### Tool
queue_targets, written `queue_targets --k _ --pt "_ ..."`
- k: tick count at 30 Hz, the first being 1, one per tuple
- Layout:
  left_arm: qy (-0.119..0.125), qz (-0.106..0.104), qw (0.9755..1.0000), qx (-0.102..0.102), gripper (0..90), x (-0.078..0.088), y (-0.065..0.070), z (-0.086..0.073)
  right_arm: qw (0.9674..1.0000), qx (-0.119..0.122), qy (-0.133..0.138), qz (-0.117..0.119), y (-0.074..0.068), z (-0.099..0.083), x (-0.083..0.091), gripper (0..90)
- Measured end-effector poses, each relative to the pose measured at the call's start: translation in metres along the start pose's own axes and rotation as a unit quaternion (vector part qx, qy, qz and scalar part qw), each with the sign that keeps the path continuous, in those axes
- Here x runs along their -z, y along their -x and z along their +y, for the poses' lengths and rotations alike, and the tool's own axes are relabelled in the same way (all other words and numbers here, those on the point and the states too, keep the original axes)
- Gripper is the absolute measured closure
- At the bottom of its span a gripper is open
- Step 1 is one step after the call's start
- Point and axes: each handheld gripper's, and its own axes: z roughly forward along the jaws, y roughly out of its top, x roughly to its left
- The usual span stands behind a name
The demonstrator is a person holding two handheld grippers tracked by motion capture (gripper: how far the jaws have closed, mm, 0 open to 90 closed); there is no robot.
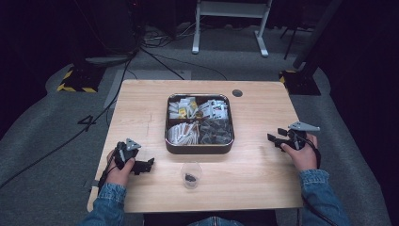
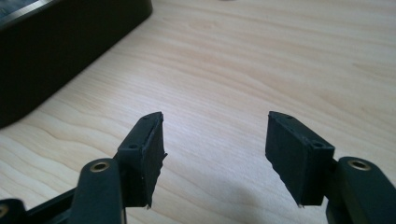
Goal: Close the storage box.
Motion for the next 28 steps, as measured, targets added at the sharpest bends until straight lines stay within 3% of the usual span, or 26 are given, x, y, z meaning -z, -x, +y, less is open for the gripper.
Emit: queue_targets --k 9,16,20,22,28 --pt "0.0 -0.001 1.0 0.0 0.1 0.0 0.0 0.0 0.9998 0.011 -0.013 -0.008 0.002 -0.009 -0.006 35.7" --pt "-0.001 0.001 1.0 0.0 0.2 0.0 0.0 0.0 0.9976 0.052 -0.044 -0.004 0.001 -0.012 -0.011 29.4" --pt "-0.001 0.001 1.0 0.001 0.2 0.0 0.0 0.0 0.9979 0.024 -0.06 -0.007 0.001 -0.014 -0.013 24.3" --pt "-0.001 0.001 1.0 0.001 0.2 0.0 0.0 0.0 0.9974 0.014 -0.068 -0.016 0.003 -0.014 -0.014 13.5" --pt "-0.001 0.001 1.0 0.001 0.2 0.0 0.001 0.0 0.9969 0.018 -0.075 -0.012 0.004 -0.014 -0.016 9.7"
